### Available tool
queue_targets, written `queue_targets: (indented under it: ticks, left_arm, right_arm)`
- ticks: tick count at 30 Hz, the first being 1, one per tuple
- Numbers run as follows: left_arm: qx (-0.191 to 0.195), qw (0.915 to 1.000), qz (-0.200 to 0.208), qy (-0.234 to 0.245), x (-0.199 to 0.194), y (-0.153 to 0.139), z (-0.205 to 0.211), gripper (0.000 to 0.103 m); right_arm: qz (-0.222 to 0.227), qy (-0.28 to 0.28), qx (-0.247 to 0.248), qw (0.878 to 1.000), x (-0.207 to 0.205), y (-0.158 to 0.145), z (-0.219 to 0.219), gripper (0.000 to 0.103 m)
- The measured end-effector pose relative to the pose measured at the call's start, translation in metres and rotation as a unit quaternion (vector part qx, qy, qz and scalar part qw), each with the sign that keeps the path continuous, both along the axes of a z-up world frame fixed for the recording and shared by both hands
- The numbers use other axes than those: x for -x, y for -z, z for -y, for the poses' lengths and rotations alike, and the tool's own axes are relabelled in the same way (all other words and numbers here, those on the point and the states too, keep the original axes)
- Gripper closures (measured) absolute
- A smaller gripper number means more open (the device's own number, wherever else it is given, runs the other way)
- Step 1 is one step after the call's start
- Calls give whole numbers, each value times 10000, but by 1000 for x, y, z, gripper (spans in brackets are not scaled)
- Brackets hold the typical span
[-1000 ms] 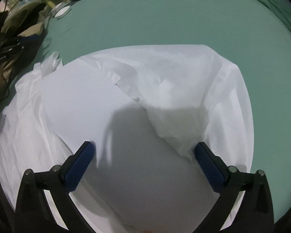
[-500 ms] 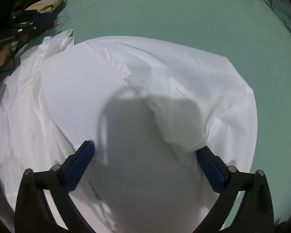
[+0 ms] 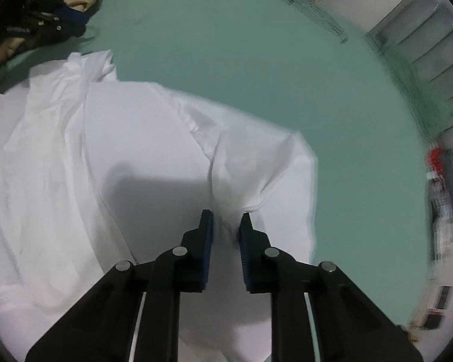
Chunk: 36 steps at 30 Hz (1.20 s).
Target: Fold large clothes
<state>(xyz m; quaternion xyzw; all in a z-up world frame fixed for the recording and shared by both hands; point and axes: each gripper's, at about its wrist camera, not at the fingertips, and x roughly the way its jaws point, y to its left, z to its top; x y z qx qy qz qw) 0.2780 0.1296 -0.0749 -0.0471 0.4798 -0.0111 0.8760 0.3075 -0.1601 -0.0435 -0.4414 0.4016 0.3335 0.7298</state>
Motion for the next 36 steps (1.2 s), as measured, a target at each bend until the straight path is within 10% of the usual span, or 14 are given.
queue_targets:
  ticks: [11, 26, 36]
  left_arm:
    - [309, 9994, 133, 122, 27, -23, 5, 68]
    - [458, 9973, 30, 566, 65, -27, 27, 68]
    - [526, 9966, -73, 632, 67, -22, 29, 68]
  right_arm:
    - [2402, 173, 429, 9696, 136, 27, -23, 88]
    - [1147, 1002, -408, 9875, 223, 52, -7, 88]
    - [1081, 1711, -1405, 9692, 211, 4, 4, 47]
